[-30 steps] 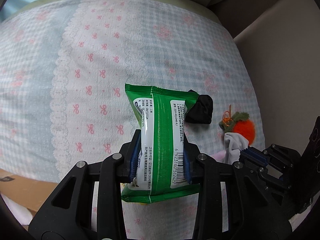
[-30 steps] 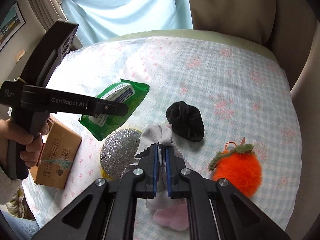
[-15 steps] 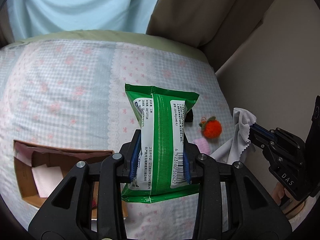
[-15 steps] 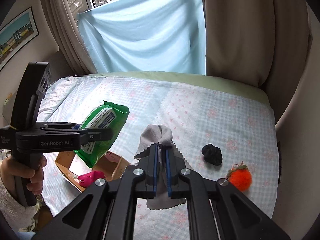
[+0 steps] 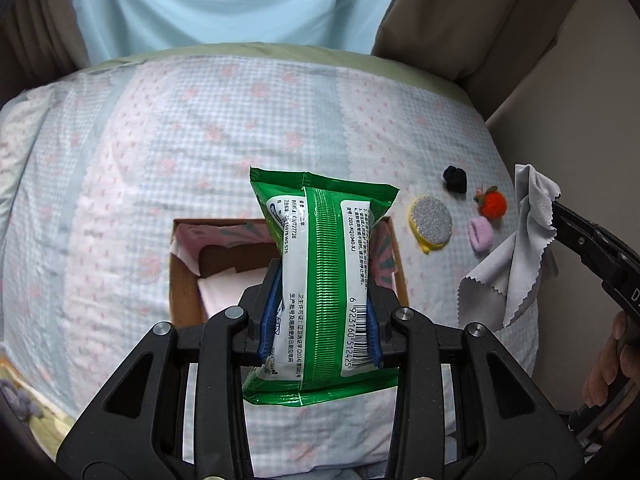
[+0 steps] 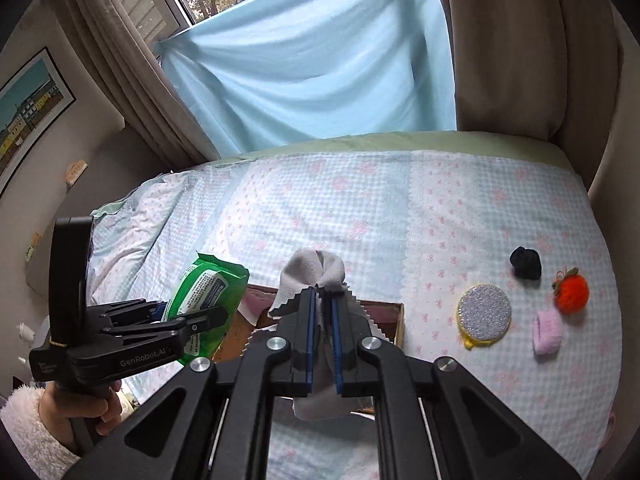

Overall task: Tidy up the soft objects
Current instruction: 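Lift both items and carry them over the cardboard box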

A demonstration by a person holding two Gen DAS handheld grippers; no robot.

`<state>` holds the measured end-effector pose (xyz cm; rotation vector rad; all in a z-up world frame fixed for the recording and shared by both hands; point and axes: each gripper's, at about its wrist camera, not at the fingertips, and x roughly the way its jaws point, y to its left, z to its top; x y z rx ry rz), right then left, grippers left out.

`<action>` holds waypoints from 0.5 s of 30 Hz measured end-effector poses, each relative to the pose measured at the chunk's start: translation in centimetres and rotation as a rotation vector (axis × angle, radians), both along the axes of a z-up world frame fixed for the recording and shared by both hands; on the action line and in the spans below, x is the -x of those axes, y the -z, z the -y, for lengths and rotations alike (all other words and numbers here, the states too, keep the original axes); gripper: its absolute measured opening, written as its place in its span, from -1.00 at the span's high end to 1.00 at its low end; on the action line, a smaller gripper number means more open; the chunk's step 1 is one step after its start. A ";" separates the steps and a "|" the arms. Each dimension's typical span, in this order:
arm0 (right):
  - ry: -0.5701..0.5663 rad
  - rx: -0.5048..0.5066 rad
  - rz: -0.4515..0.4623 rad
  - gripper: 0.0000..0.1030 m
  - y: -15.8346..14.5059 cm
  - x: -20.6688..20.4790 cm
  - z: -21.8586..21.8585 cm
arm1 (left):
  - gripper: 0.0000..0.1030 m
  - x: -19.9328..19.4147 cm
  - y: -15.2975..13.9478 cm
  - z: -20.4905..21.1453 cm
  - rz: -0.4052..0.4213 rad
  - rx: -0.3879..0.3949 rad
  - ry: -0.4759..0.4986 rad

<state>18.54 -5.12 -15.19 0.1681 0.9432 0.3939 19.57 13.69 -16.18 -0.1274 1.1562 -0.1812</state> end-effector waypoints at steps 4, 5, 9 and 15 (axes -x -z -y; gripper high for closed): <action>0.029 0.023 -0.047 0.87 2.6 0.2 -4.4 | 0.38 0.8 3.6 -4.0 -0.090 -0.036 0.023; 0.041 0.024 -0.064 0.87 3.3 0.2 -5.1 | 0.38 0.9 4.6 -4.8 -0.114 -0.037 0.031; 0.094 0.042 -0.117 0.87 5.9 0.1 -7.4 | 0.38 1.1 8.2 -7.1 -0.180 -0.061 0.085; 0.176 0.023 -0.208 0.87 9.5 -1.1 -8.8 | 0.38 -0.5 11.3 -8.3 -0.219 -0.064 0.167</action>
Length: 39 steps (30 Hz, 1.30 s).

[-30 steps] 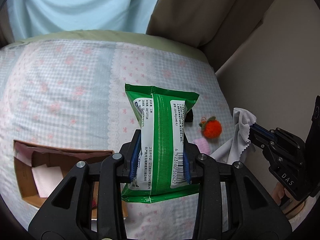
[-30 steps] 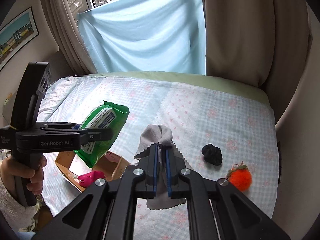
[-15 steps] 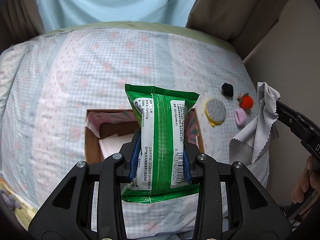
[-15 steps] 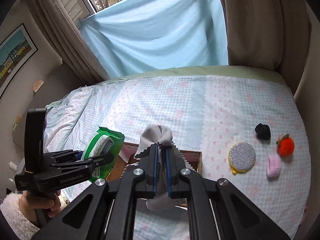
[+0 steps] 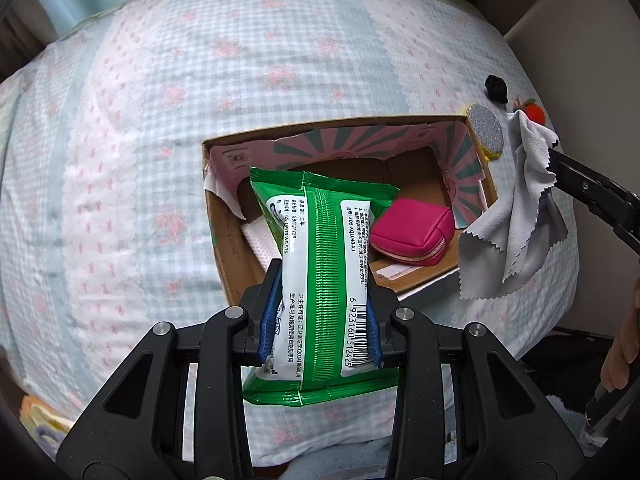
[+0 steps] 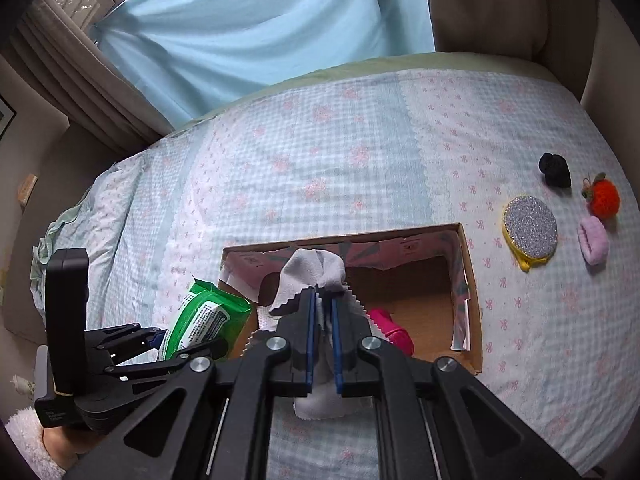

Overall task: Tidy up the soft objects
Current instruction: 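Open both grippers to drop the wipe pack and cloth into box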

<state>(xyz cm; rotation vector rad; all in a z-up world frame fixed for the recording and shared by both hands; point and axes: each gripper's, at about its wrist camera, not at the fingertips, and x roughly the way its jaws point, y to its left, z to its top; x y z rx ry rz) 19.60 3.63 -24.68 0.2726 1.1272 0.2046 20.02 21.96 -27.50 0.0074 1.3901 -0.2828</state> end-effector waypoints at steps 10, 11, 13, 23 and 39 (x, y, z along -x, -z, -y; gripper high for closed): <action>0.130 0.009 -0.099 0.85 2.6 -3.5 0.4 | -0.46 -2.9 1.6 1.8 0.032 -0.027 0.157; 0.146 0.010 -0.107 0.80 2.8 -3.7 0.5 | -0.98 -2.9 1.6 2.1 0.033 -0.029 0.170; 0.172 0.021 -0.124 -0.32 3.3 -4.0 0.6 | -1.00 -2.9 1.5 2.2 0.051 -0.037 0.182; 0.125 0.062 -0.075 -1.00 3.8 -2.5 -0.4 | -0.99 -1.9 2.3 0.7 0.013 -0.023 0.150; 0.082 0.100 0.011 -1.00 -1.8 1.9 0.1 | -0.99 1.2 -3.2 0.9 0.133 -0.017 0.097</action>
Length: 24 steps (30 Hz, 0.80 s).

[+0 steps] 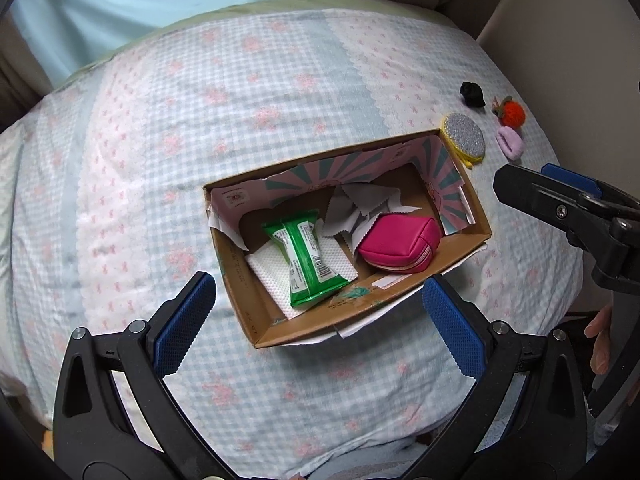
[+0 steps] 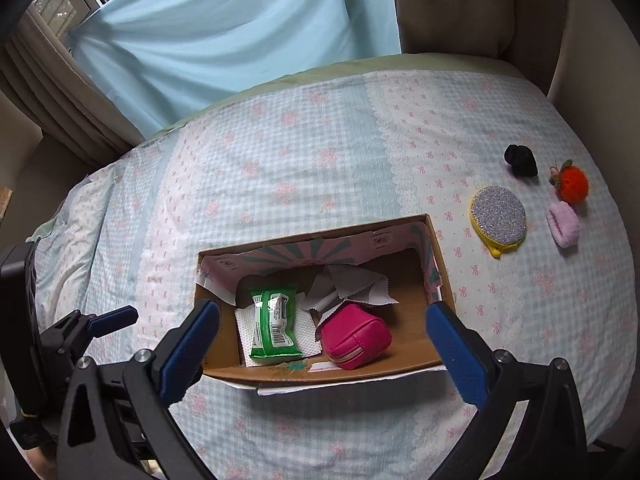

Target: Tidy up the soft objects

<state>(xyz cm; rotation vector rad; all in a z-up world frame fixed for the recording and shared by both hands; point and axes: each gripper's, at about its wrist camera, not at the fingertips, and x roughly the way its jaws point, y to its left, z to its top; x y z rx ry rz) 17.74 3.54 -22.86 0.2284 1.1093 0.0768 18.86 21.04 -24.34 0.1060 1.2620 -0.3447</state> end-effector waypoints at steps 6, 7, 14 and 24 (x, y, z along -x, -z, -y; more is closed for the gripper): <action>-0.003 0.064 0.077 -1.00 -4.4 3.5 2.3 | -0.99 2.0 -4.0 0.6 0.079 0.056 -0.064; 0.005 0.073 0.091 -1.00 -5.2 4.0 3.0 | -0.99 2.4 -4.9 0.9 0.100 0.060 -0.073; 0.081 0.144 0.207 -1.00 -10.0 7.7 9.9 | -1.00 5.2 -9.6 4.6 0.217 0.066 -0.147; 0.132 0.196 0.234 -1.00 -11.8 10.4 21.6 | -1.00 5.9 -11.5 16.4 0.254 0.104 -0.150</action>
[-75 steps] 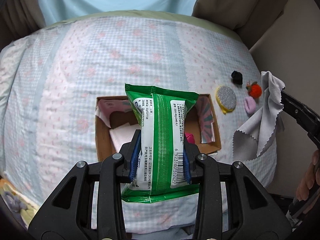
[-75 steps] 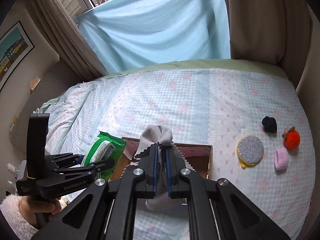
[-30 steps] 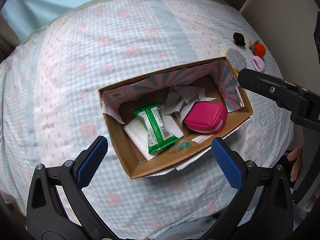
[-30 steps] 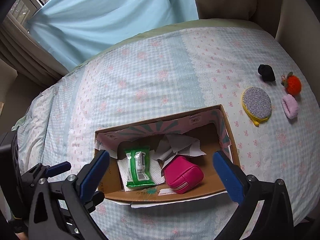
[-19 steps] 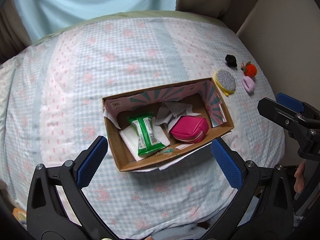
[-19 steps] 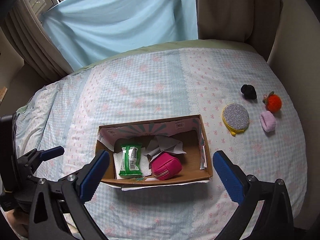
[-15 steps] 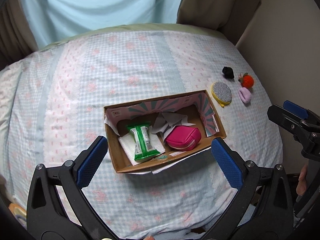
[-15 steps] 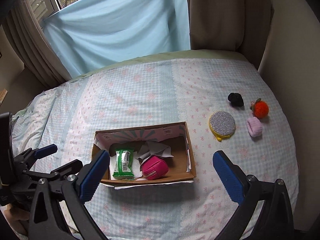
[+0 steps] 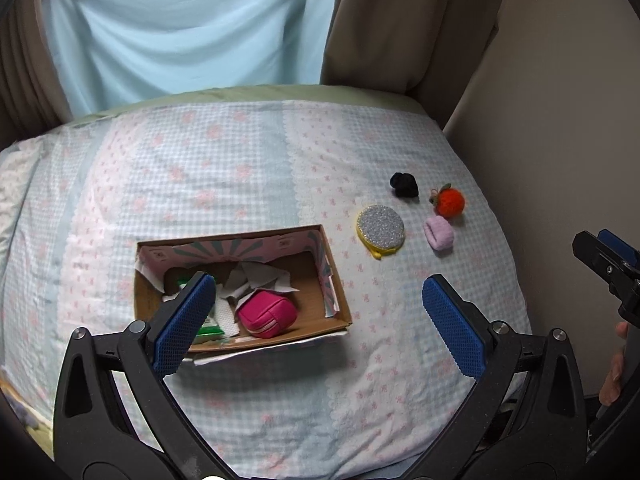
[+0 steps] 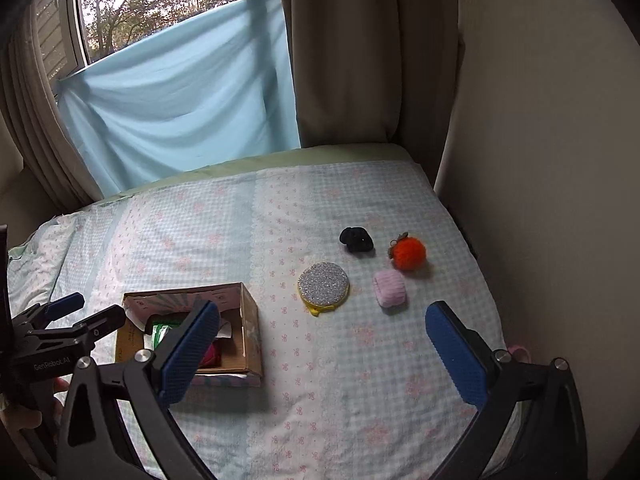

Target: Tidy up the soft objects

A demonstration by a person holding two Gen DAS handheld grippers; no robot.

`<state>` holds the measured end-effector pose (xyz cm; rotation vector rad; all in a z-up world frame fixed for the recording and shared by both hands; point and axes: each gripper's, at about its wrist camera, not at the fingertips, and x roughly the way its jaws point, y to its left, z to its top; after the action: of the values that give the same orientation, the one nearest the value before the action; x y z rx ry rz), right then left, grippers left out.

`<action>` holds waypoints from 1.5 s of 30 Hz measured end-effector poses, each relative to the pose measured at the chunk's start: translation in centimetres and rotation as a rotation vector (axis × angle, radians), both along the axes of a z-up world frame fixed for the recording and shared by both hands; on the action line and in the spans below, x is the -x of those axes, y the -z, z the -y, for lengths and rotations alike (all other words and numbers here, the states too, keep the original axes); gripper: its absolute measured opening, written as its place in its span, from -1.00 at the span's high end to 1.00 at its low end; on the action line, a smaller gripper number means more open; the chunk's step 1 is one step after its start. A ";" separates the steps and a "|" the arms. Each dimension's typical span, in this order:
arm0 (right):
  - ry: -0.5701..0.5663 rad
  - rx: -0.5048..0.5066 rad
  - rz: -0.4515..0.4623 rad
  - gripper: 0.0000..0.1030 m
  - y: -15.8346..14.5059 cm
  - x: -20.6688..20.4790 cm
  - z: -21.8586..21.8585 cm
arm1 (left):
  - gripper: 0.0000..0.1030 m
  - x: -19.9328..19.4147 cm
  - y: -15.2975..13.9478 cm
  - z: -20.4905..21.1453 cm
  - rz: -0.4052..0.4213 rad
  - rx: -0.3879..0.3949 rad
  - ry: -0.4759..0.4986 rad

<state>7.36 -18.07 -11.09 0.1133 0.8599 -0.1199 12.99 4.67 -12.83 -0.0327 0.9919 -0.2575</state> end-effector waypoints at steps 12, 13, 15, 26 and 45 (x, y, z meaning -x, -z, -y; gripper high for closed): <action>-0.036 -0.011 -0.088 -1.00 5.1 -3.5 10.8 | -1.00 -2.9 4.3 14.7 -0.075 -0.012 0.013; -0.045 -0.013 -0.099 -1.00 5.9 -4.1 11.3 | -0.99 -3.4 4.9 15.5 -0.086 -0.016 0.010; -0.055 -0.024 -0.118 -1.00 7.3 -5.3 12.3 | -0.99 -4.5 6.4 17.0 -0.108 -0.017 0.006; -0.056 -0.078 -0.224 -1.00 17.9 -12.2 16.5 | -0.99 -12.4 18.4 22.0 -0.269 -0.078 -0.005; -0.135 -0.047 -0.409 -1.00 31.1 -19.6 15.4 | -0.99 -22.0 32.7 25.8 -0.389 -0.224 0.118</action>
<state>26.96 -33.48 -42.19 0.0753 1.2763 0.0058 35.03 -21.09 -45.53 0.1863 1.4080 -0.2512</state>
